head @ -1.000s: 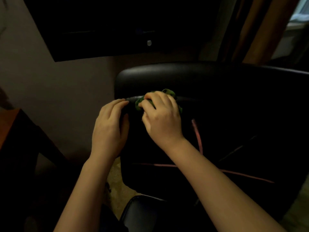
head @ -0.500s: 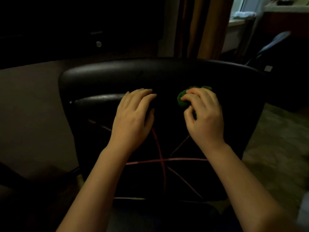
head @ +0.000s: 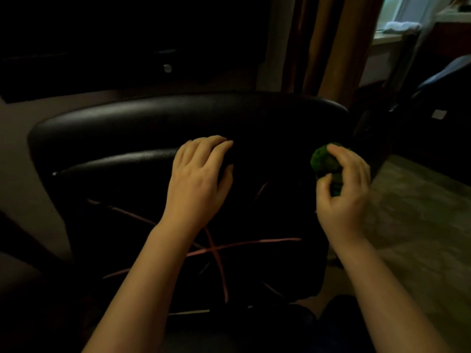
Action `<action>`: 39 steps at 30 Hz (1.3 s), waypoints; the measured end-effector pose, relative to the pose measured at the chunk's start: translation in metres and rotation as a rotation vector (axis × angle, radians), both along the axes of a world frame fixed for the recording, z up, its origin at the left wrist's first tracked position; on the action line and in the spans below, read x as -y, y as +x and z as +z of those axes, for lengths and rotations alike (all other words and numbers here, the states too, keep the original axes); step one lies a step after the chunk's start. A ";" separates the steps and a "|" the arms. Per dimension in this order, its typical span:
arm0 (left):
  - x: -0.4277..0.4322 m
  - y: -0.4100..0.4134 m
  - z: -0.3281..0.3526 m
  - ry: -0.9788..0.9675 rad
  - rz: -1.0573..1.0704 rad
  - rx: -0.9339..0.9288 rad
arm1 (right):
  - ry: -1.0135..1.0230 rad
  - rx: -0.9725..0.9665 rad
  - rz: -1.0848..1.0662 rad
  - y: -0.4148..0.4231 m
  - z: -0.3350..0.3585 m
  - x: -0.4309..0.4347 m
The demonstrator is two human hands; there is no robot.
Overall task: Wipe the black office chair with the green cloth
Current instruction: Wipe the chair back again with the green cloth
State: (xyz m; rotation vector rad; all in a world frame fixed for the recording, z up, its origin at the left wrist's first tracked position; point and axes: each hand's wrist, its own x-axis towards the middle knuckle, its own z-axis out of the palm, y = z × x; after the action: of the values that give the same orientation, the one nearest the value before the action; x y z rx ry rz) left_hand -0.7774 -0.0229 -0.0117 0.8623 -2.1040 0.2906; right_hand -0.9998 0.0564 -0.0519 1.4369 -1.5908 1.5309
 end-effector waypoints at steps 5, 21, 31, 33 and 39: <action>0.005 0.045 -0.004 0.009 0.125 -0.057 | 0.017 0.036 0.130 0.032 -0.004 0.036; -0.027 0.155 -0.014 -0.104 0.589 -0.098 | 0.002 -0.068 0.584 0.161 0.001 0.099; -0.116 0.227 -0.012 -0.102 0.993 -0.115 | 0.054 -0.290 1.128 0.315 0.017 0.056; -0.135 0.239 -0.012 -0.090 1.072 -0.119 | 0.049 -0.329 1.217 0.340 0.016 0.041; -0.184 0.257 -0.019 -0.043 1.263 -0.151 | -0.008 -0.390 1.428 0.392 0.007 0.001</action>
State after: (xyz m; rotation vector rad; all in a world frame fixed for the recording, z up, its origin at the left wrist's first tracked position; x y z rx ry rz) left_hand -0.5201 0.1611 -0.0305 2.0112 -1.1497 0.8597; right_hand -0.6074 0.0556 -0.0453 2.8690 -0.1367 1.6079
